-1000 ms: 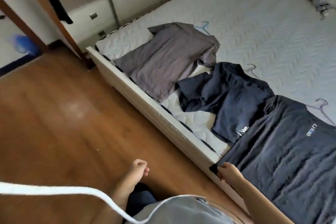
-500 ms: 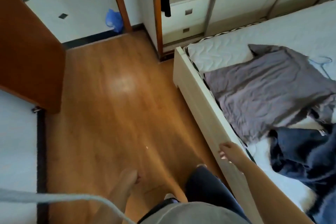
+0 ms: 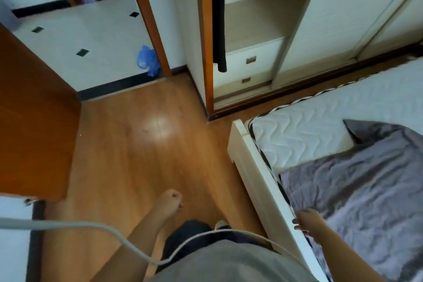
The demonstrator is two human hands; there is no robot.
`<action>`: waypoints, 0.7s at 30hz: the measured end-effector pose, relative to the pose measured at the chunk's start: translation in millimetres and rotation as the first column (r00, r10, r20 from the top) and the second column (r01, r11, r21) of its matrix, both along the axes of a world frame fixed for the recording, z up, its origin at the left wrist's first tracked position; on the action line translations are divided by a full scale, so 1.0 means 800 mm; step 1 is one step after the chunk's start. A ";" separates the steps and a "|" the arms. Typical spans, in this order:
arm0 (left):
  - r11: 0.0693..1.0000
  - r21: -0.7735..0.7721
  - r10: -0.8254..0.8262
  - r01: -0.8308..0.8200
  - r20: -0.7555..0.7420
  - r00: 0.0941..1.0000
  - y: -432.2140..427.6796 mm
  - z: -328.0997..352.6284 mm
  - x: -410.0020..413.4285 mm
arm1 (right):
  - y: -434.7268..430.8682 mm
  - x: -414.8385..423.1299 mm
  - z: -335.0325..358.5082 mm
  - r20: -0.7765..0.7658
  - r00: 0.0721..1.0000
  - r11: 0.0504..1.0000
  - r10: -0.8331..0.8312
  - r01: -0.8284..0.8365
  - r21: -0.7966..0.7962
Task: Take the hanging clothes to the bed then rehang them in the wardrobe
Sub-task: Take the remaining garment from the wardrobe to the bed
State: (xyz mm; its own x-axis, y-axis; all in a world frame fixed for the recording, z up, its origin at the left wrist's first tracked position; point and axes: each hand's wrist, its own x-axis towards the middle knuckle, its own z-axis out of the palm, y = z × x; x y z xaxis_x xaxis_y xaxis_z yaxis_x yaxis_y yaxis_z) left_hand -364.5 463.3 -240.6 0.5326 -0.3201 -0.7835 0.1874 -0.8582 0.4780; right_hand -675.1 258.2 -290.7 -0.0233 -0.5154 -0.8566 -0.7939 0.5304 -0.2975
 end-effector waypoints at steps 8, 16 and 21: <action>0.961 0.141 0.256 -0.236 -0.144 0.956 -0.100 -0.030 0.176 | -0.143 0.244 0.028 0.190 0.981 0.998 0.038 -0.028 -0.055; 0.991 -0.080 -0.108 0.106 -0.010 0.994 -0.345 0.029 0.351 | -0.319 0.416 0.113 0.379 0.919 0.935 -0.107 0.222 -0.276; 0.741 -0.527 -0.357 0.416 0.216 0.909 -0.547 0.178 0.359 | -0.424 0.487 0.191 0.510 0.859 0.827 -0.053 0.324 -0.459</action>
State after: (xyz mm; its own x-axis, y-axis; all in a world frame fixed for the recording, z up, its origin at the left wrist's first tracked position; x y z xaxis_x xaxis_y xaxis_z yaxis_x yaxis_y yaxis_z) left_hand -76.9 26.0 -98.1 0.3293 -0.8728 -0.3603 -0.1738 -0.4311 0.8854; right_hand -285.7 -81.0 -138.2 0.1535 -0.9042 -0.3985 -0.3919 0.3145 -0.8646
